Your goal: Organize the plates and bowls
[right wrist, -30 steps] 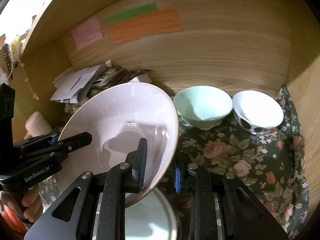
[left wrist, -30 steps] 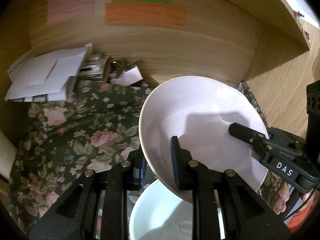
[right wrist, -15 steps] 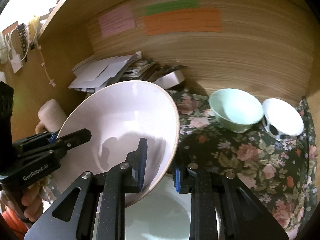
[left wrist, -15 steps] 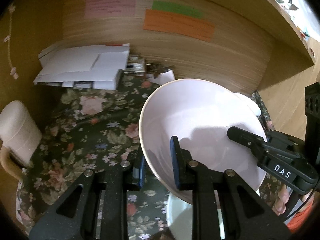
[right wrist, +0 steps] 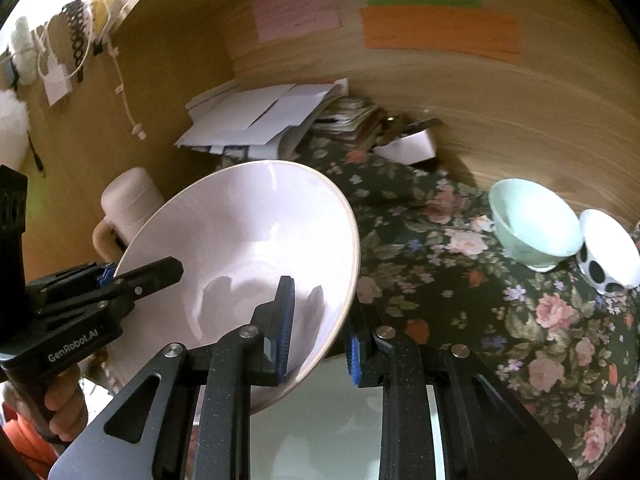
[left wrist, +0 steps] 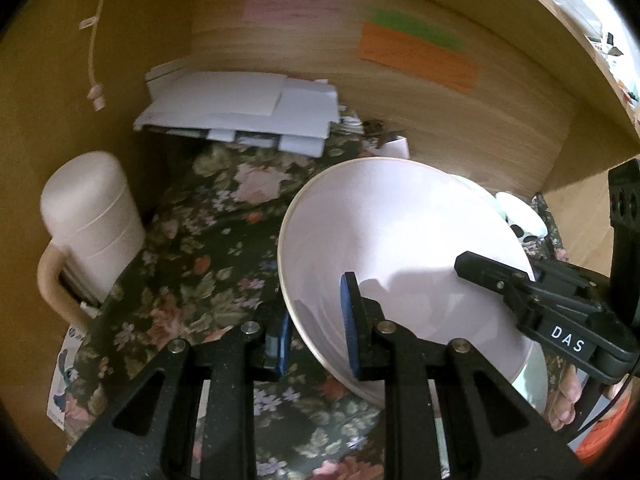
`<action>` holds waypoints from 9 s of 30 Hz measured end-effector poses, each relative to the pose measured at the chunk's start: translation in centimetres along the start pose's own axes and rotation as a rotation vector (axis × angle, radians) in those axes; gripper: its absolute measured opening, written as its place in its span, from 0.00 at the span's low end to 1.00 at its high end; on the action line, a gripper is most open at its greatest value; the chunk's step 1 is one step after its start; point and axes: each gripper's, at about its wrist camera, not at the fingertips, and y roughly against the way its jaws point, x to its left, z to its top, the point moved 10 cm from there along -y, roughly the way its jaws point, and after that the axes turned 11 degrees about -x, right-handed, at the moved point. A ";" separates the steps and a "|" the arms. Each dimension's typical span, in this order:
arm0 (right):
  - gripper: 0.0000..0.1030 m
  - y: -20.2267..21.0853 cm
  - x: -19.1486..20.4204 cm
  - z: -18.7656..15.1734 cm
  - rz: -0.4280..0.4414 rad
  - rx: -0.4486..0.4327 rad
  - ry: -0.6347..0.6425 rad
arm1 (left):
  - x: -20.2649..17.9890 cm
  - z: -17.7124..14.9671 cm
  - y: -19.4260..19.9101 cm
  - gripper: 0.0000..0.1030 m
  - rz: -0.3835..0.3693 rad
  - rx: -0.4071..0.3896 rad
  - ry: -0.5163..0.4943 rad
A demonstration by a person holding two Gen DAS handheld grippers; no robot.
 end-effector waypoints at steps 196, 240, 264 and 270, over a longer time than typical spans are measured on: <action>0.17 -0.3 -18.6 3.5 -0.203 0.035 -0.166 | -16.4 3.6 -18.4 0.23 -0.090 0.237 -0.260; 0.17 5.0 -5.2 4.5 -0.054 -0.126 -0.035 | -8.0 3.9 -1.4 0.23 -0.033 0.032 -0.121; 0.17 -0.3 2.8 -0.2 0.117 0.022 -0.008 | 1.6 -1.2 1.3 0.23 0.086 0.087 -0.020; 0.17 -1.0 3.5 -1.5 0.133 0.060 -0.005 | 2.5 -2.5 1.5 0.23 0.095 0.105 -0.008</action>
